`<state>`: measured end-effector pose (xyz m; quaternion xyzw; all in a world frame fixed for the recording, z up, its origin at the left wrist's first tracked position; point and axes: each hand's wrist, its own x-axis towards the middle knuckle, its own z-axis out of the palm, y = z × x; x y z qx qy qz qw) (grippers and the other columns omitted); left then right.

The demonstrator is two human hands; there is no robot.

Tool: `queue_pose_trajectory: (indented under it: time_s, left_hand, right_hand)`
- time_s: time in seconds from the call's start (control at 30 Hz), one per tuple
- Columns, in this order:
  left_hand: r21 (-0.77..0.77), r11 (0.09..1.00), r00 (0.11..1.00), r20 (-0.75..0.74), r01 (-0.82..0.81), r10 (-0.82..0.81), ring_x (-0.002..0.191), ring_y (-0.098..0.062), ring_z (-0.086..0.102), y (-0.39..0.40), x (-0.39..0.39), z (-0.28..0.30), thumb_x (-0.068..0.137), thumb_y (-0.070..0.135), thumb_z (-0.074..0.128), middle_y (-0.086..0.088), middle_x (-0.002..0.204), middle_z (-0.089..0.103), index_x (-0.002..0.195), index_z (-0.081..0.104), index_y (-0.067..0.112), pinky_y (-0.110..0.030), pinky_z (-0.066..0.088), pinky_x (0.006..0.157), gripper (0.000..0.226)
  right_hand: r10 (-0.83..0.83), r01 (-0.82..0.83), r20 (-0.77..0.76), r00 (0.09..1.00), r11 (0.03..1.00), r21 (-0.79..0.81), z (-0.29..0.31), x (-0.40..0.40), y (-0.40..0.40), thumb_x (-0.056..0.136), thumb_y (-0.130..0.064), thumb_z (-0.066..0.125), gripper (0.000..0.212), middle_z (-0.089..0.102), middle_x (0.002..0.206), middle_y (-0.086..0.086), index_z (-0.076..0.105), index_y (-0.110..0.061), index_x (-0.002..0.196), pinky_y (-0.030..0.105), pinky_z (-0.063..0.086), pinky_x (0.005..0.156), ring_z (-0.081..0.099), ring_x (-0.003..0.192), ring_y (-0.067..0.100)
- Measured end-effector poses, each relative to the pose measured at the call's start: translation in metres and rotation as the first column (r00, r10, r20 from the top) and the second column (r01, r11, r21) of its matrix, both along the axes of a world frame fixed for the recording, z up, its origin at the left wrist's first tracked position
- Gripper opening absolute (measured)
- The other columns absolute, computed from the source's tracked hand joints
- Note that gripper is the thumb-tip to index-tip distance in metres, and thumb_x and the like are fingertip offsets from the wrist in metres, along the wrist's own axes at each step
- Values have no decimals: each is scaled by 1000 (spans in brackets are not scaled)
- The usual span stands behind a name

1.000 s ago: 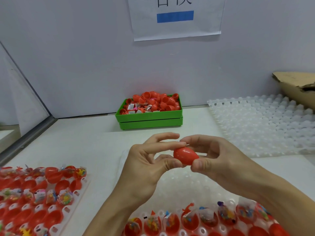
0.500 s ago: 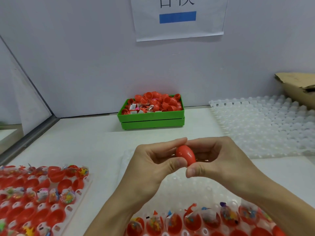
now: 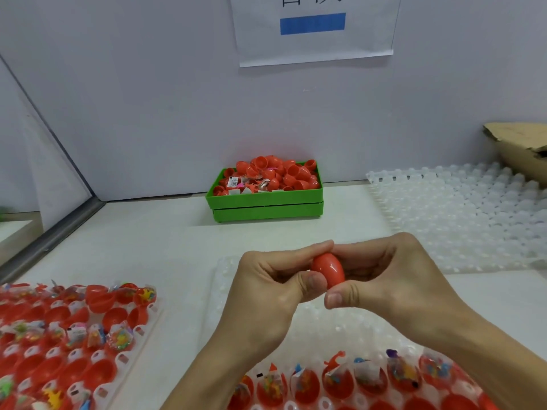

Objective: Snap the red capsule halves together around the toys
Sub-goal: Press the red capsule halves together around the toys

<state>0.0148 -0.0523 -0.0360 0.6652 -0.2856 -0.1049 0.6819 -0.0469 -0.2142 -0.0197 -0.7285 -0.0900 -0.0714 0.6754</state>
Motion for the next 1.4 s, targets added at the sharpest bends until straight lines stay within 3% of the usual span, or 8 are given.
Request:
queue_pose_trajectory:
  time_s: [0.1, 0.23, 0.47, 0.63, 0.73, 0.9, 1.2, 1.4]
  left_hand:
    - [18, 999, 999, -12, 32, -32, 95, -14, 74, 2, 3, 1, 75, 20, 69, 3, 101, 77, 108, 75, 20, -23, 59, 77, 33]
    - [150, 988, 995, 93, 29, -43, 110, -10, 67, 5, 4, 2, 78, 27, 72, 11, 115, 72, 121, 68, 29, -33, 58, 88, 44]
    - [195, 980, 979, 206, -49, 8, 104, -12, 63, 3, 2, 1, 82, 31, 70, 14, 101, 69, 102, 68, 34, -26, 56, 81, 21]
    - [224, 961, 971, 214, -160, 111, 92, -6, 65, -1, 1, 0, 80, 56, 62, 16, 92, 70, 99, 69, 32, -32, 59, 79, 31]
    - [215, 966, 975, 199, -146, 103, 85, -10, 68, -1, 1, -1, 75, 58, 59, 11, 87, 72, 97, 71, 28, -30, 59, 72, 39]
    - [198, 973, 981, 179, -116, 80, 80, -10, 68, 0, 3, -2, 72, 57, 66, 7, 84, 73, 93, 74, 26, -30, 59, 71, 38]
    - [239, 969, 974, 228, -63, 7, 109, -3, 64, 3, 4, -1, 68, 36, 78, 24, 118, 66, 127, 59, 40, -21, 57, 83, 62]
    - [143, 986, 973, 226, -86, 52, 95, -5, 72, 4, 4, -5, 68, -2, 83, 17, 106, 74, 112, 71, 34, -17, 57, 78, 58]
  right_hand:
    - [50, -48, -47, 998, 998, 52, 0, 3, -4, 65, -33, 86, 34, 78, 96, 2, 80, -28, 98, 18, 56, 77, 75, 93, 18]
    - [102, -62, -131, 986, 958, 280, -6, 9, -6, 60, -59, 85, 58, 76, 97, 16, 80, -15, 97, 21, 57, 76, 74, 93, 26]
    - [184, -94, -230, 956, 931, 353, -8, 11, -1, 68, -72, 66, 74, 74, 86, 25, 78, -3, 90, 25, 58, 68, 74, 80, 32]
    - [-200, 206, -74, 977, 975, 86, -10, 10, -7, 77, -50, 61, 37, 73, 75, 14, 73, -16, 86, 26, 56, 62, 69, 69, 26]
    - [-205, 205, 39, 978, 979, -2, -9, 8, -5, 84, -25, 66, 18, 77, 85, 5, 72, -22, 101, 22, 57, 67, 73, 77, 18]
    - [-221, 221, 35, 975, 975, 3, -10, 9, -4, 88, 0, 65, 23, 78, 88, 1, 73, -18, 99, 19, 56, 66, 74, 80, 15]
    - [-178, 178, 21, 984, 984, 7, -11, 10, -9, 86, 2, 66, 24, 78, 88, 3, 74, -16, 100, 20, 56, 67, 74, 78, 16]
    - [-159, 157, 40, 987, 986, 49, -11, 8, -9, 74, -16, 72, 30, 78, 86, 7, 73, -17, 104, 23, 59, 71, 76, 80, 23]
